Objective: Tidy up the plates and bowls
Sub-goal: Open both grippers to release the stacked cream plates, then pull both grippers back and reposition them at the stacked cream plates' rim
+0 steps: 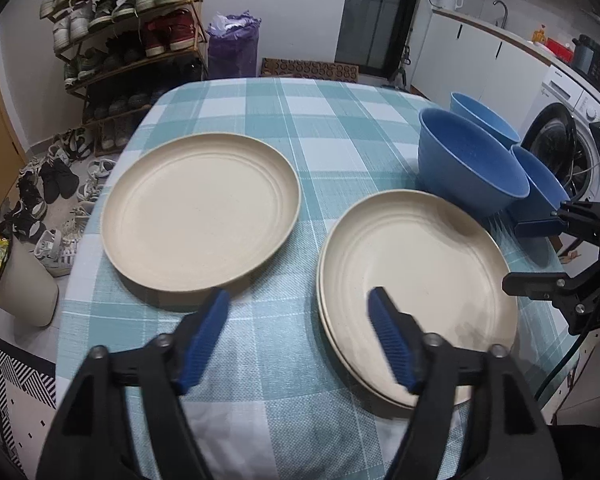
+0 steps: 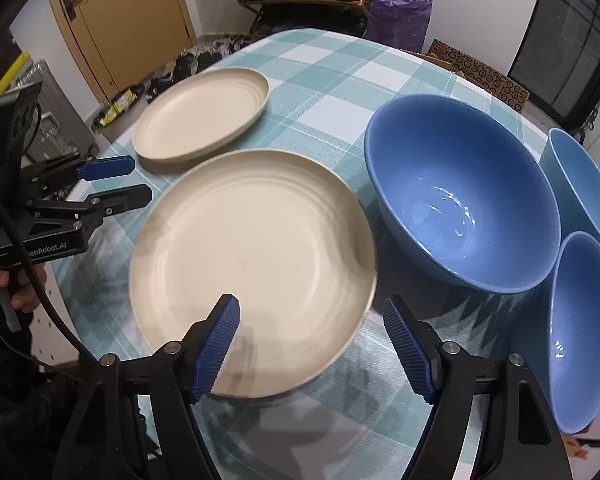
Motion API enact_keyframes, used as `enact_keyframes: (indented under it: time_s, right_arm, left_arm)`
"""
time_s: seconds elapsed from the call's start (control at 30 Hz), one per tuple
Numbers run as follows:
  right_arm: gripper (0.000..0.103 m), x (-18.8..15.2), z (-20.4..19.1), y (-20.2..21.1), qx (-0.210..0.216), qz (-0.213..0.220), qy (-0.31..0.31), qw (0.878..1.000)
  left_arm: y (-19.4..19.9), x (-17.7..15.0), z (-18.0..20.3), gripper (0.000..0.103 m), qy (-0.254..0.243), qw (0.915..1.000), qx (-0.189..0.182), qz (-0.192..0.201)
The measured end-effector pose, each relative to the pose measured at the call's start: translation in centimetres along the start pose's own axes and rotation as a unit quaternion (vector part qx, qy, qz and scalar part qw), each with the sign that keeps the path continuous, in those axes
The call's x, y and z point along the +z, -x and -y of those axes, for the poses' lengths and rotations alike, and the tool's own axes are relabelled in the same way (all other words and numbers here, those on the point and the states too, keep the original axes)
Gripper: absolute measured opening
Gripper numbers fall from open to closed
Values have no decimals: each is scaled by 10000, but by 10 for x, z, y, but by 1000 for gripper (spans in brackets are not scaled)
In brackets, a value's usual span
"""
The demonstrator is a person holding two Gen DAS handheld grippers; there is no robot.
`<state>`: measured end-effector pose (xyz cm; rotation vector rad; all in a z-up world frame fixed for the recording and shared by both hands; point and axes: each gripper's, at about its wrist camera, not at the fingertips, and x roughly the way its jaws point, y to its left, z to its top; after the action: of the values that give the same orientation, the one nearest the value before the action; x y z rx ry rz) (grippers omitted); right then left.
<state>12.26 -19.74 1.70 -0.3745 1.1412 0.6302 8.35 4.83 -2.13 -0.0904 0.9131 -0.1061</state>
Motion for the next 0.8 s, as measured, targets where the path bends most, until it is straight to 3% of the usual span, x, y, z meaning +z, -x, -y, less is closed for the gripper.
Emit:
enact_keyframes:
  time_s: [0.1,0.2,0.27,0.37,0.8]
  right_arm:
    - [80,0,-3,6,65,141,-41,9999]
    - [87,2,-6,13,98,296,-55,9995]
    - [89,3,-8,18,168,412,-52,9990]
    - [102,5,-7,27,133,569,-123,9982]
    - [102,20,1,46,234,927,-513,9941]
  left_arm:
    - [7,1,-3,99,-5,9999,82,142]
    - [14,2,-9,103,42,9997,77,232]
    - [18,3,-13,103,101,9995,59,292]
    - [22,5,-21,103,196,9990,90,386]
    - [23,11,-53,103,644,9957,338,569]
